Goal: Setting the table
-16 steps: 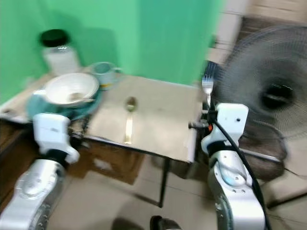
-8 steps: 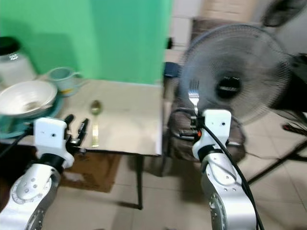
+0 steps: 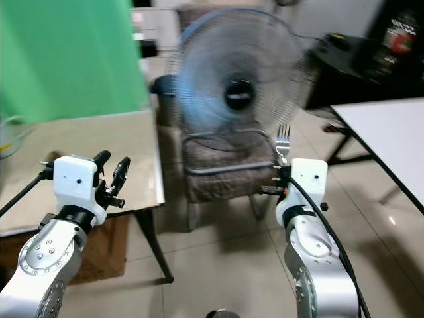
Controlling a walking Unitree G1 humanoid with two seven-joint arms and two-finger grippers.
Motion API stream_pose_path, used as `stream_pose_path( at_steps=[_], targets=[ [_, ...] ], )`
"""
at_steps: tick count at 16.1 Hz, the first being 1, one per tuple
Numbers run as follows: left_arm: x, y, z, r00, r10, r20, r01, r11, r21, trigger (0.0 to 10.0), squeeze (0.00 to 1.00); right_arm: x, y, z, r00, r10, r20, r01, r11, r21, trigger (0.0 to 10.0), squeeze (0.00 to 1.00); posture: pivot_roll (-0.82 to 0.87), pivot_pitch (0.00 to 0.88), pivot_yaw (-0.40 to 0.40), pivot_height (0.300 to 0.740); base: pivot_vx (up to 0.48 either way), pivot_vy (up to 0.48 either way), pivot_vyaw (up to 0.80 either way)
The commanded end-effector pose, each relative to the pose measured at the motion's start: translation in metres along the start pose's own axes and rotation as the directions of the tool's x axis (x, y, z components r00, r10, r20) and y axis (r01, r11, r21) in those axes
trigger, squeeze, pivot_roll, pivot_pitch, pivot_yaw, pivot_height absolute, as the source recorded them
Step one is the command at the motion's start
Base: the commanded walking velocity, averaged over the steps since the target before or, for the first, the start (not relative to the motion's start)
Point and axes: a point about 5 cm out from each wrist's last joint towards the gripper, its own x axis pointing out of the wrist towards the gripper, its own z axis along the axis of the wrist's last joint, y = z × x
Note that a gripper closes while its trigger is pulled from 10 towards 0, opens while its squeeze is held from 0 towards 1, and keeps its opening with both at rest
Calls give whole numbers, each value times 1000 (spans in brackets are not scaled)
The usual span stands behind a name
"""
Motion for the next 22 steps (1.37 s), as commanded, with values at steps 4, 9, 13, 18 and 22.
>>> stream_pose_path(
  at_steps=[4, 9, 13, 18, 22],
  targets=[
    [3, 8, 3, 999, 37, 6, -37, 999, -21, 10000, 0, 5, 7, 8, 998, 40, 42, -37, 997, -65, 10000, 0, 22, 0, 3, 740, 0, 0, -800],
    [-2, 19, 1, 998, 62, -6, -62, 998, -11, 10000, 0, 6, 11, 8, 997, 69, 35, -66, 995, -76, 10000, 0, 33, 0, -13, 740, 262, 0, -320],
    [-2, 21, 2, 999, 38, -9, -38, 999, -8, 10000, 0, 6, 9, 9, 998, 37, 46, -35, 998, -54, 10000, 0, 28, 0, -8, 740, 314, 0, -200],
    [1, 21, 3, 1000, 25, -6, -26, 1000, -18, 10000, 0, 6, 5, 15, 996, 8, 84, -4, 999, -42, 10000, 0, 21, 0, -3, 740, 347, 0, -320],
    [3, 23, 4, 1000, 20, -4, -20, 1000, -19, 10000, 0, 6, 6, 21, 994, 1, 110, 3, 999, -38, 10000, 0, 18, 0, -1, 740, 379, 0, -800]
  ],
)
